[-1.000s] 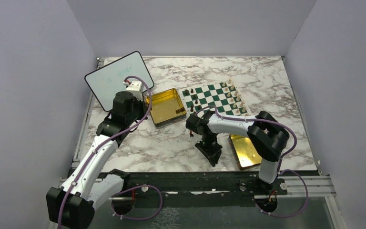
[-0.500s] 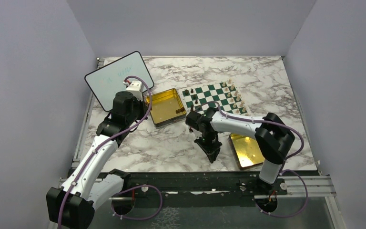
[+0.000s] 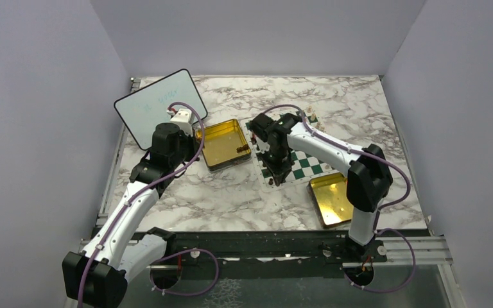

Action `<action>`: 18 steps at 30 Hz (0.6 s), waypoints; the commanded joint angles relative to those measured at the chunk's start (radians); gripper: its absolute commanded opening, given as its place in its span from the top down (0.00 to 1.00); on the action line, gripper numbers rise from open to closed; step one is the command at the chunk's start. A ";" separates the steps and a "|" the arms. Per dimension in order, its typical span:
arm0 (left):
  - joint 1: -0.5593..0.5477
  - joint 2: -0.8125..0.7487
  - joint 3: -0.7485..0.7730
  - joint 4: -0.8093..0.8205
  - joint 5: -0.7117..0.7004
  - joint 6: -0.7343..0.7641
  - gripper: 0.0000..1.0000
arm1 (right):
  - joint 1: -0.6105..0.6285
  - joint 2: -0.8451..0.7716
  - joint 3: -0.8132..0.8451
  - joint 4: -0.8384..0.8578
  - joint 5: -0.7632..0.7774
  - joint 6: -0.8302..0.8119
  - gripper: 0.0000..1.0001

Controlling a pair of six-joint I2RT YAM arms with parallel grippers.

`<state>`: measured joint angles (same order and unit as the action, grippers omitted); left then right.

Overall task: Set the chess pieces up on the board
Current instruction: Place the chess piece on the chessboard.

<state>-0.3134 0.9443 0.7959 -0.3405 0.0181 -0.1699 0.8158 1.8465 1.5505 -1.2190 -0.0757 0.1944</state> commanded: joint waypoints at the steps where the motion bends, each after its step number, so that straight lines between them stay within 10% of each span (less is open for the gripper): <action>1: 0.000 -0.012 -0.003 0.014 0.032 0.010 1.00 | -0.071 0.068 0.083 -0.036 0.020 -0.060 0.92; 18: -0.003 -0.012 -0.005 0.017 0.036 0.009 1.00 | -0.227 0.310 0.384 0.000 -0.047 -0.069 0.90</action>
<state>-0.3134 0.9443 0.7959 -0.3397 0.0368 -0.1699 0.5941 2.0842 1.8954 -1.2148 -0.0814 0.1394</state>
